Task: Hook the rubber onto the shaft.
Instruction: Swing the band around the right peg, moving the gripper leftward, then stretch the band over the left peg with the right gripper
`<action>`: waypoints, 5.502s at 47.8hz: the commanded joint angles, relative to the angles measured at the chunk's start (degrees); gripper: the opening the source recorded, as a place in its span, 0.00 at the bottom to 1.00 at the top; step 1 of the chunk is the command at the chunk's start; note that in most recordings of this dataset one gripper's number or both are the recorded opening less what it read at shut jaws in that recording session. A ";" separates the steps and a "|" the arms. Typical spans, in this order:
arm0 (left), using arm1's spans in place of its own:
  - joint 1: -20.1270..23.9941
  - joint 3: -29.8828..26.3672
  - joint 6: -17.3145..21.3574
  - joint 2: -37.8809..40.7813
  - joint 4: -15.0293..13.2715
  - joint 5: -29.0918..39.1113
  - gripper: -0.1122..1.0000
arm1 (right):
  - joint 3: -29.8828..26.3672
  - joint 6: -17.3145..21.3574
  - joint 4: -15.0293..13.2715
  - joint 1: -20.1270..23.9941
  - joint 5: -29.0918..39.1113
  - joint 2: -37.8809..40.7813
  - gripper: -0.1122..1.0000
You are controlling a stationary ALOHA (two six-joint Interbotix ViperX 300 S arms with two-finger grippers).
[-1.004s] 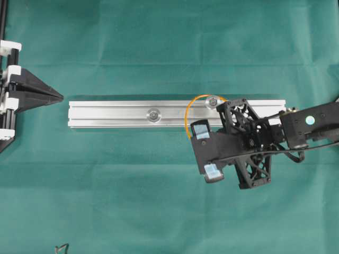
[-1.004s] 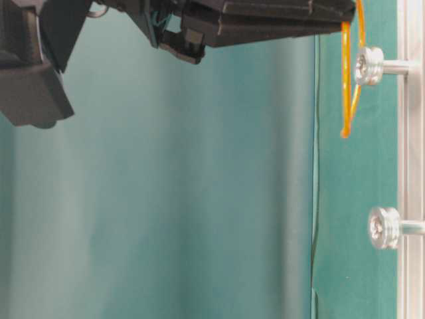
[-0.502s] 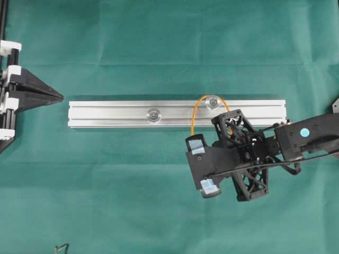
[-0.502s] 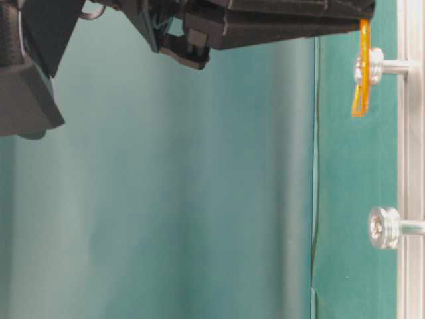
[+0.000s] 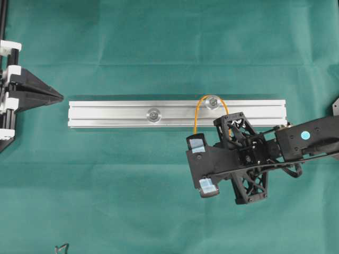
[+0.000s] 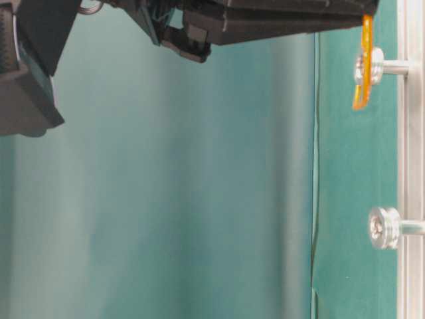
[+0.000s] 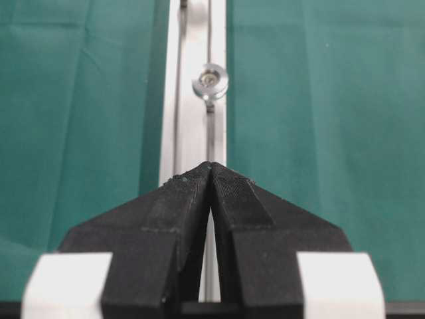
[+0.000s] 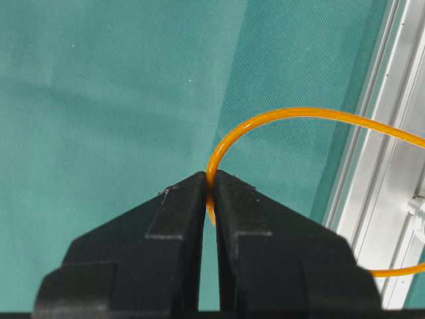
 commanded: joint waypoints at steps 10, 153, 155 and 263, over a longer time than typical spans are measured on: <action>0.00 -1.93 0.00 0.35 0.09 -0.44 0.10 | -1.41 1.41 0.26 0.35 -0.35 -0.70 0.17; 0.00 -1.93 0.18 0.18 0.09 -0.44 0.10 | -16.52 60.47 -9.14 -11.07 -7.38 13.71 0.16; 0.00 -1.93 0.18 0.18 0.09 -0.44 0.10 | -16.61 60.47 -9.14 -11.25 -7.73 13.80 0.16; 0.00 -1.93 0.44 0.44 0.09 -0.44 0.10 | -17.05 60.91 -4.13 -13.45 -16.35 22.76 0.17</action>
